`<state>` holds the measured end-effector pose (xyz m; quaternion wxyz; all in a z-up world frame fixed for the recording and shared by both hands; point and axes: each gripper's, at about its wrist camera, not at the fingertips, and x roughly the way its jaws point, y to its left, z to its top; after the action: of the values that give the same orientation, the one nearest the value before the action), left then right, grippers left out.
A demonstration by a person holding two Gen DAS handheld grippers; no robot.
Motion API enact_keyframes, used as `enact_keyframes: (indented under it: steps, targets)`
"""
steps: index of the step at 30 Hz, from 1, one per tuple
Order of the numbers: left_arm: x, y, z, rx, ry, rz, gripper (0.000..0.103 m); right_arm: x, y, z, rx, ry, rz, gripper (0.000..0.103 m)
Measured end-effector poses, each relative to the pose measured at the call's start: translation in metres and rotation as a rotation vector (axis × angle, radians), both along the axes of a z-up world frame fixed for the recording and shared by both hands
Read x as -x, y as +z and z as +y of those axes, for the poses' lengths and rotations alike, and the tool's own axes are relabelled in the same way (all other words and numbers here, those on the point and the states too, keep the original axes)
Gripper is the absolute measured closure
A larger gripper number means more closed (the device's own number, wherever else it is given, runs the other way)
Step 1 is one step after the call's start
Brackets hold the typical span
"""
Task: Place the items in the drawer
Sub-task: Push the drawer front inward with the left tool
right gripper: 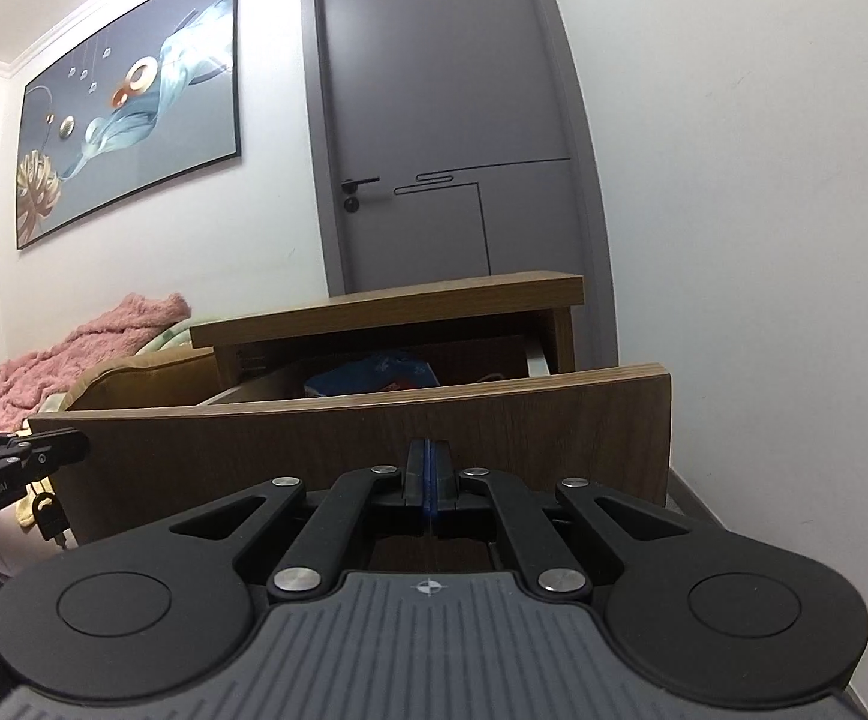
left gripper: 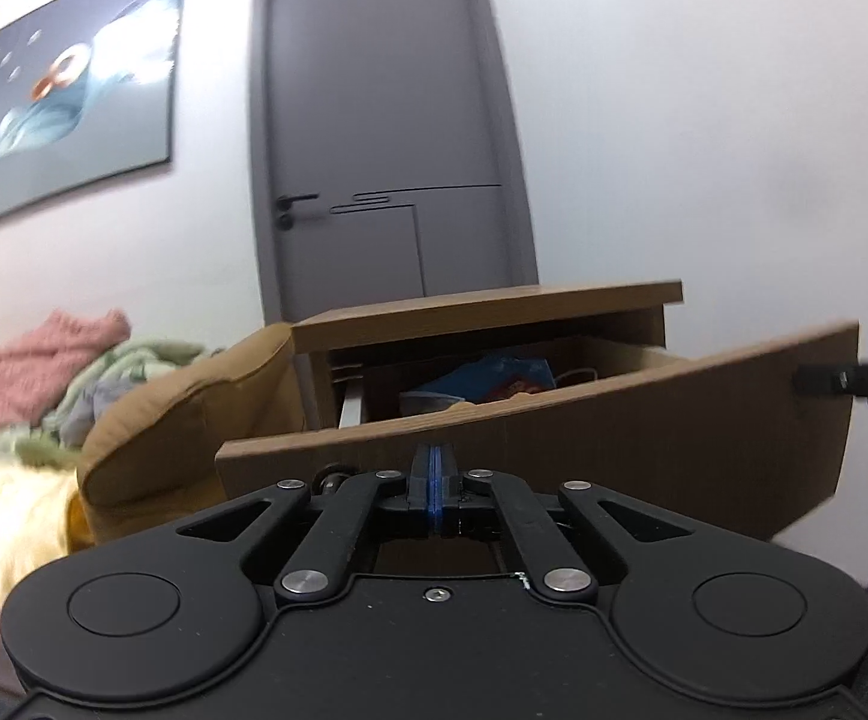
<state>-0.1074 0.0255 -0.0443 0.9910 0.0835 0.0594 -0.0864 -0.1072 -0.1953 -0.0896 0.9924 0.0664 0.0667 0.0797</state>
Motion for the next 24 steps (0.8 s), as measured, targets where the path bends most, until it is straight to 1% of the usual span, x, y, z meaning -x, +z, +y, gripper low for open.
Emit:
enact_keyframes:
  steps: [3,7,14,21,24]
  targets:
    - [-0.001,0.0,0.0,-0.018,-0.007,0.002,0.103,0.0,0.001,0.0,0.011,0.009,0.004,0.103]
    - [-0.002,0.0,-0.001,-0.015,-0.002,0.004,0.103,0.0,0.004,0.001,0.03,0.014,0.003,0.103]
    - [-0.006,0.002,0.0,0.026,0.007,0.023,0.101,-0.002,0.007,0.004,0.066,0.025,-0.004,0.103]
    - [-0.012,0.005,0.002,0.04,0.008,0.04,0.1,-0.005,0.007,0.002,0.061,0.037,-0.009,0.103]
    - [-0.016,0.006,0.001,0.03,0.002,0.044,0.1,-0.008,0.007,-0.001,0.052,0.041,-0.005,0.103]
